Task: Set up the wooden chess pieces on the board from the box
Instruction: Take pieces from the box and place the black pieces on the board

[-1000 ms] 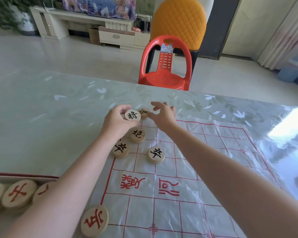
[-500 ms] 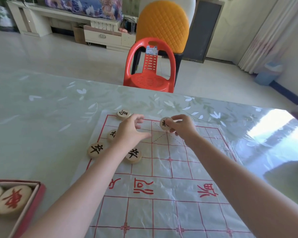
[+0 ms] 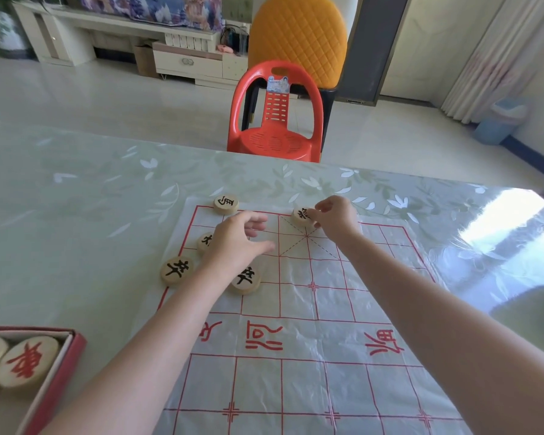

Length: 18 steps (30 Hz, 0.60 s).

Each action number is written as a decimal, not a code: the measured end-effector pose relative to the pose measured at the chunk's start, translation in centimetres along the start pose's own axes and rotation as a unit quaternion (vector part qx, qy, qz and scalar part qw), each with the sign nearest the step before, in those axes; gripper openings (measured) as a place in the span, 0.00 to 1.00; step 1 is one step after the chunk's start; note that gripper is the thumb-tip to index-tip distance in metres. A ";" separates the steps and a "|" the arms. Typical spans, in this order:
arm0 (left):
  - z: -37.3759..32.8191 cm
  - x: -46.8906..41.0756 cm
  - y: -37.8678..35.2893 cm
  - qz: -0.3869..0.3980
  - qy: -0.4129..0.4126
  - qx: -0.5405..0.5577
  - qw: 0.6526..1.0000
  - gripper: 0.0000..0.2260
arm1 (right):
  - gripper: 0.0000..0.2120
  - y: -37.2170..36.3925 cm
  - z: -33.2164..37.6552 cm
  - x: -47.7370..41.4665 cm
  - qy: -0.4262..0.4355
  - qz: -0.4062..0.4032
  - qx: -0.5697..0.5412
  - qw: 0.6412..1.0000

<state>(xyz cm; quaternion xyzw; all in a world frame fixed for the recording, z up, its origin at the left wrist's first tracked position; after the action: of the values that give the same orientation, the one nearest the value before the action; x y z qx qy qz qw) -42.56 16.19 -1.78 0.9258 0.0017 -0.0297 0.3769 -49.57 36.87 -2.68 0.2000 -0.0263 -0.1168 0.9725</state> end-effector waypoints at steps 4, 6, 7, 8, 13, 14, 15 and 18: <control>-0.1 0.4 0.6 -0.003 -0.002 0.008 1.000 0.21 | 0.10 0.2 0.5 0.5 0.005 -0.008 -0.012 1.000; 0.0 0.5 0.9 -0.004 -0.002 0.005 1.000 0.21 | 0.08 0.3 1.0 1.1 0.015 -0.018 -0.028 0.999; 0.2 0.7 1.2 -0.004 -0.001 0.007 1.000 0.21 | 0.08 0.5 1.3 1.5 0.019 -0.024 -0.040 0.999; 0.3 0.9 1.5 -0.004 0.001 0.011 1.000 0.20 | 0.08 0.5 1.5 2.0 0.021 -0.027 -0.052 0.998; 1.3 3.4 4.5 -0.015 0.018 0.041 0.999 0.18 | 0.06 -1.2 3.1 6.7 0.032 0.015 -0.081 0.996; 1.6 4.3 5.6 -0.023 0.020 0.053 0.998 0.17 | 0.06 -2.1 3.9 8.1 0.040 0.038 -0.089 0.995; 2.0 5.4 6.8 -0.033 0.023 0.061 0.997 0.16 | 0.06 -3.2 4.6 9.5 0.046 0.064 -0.096 0.992; 4.2 9.9 10.7 -0.066 0.040 0.057 0.995 0.14 | 0.07 -6.7 7.1 14.4 0.051 0.145 -0.095 0.984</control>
<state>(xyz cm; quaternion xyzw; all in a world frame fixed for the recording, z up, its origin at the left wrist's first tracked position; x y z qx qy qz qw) -32.61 5.45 2.12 0.9440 0.0765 -0.0175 0.3206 -37.73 24.71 1.25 0.1067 0.0057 0.0334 0.9937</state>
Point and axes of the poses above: each hand's wrist, its own x-axis away from the middle knuckle, its own y-axis out of the back of the hand, z = x × y, the point moved 10 cm from there along -x, towards the middle knuckle, and after that the axes turned 15 degrees about -x, right-handed, at the moved point
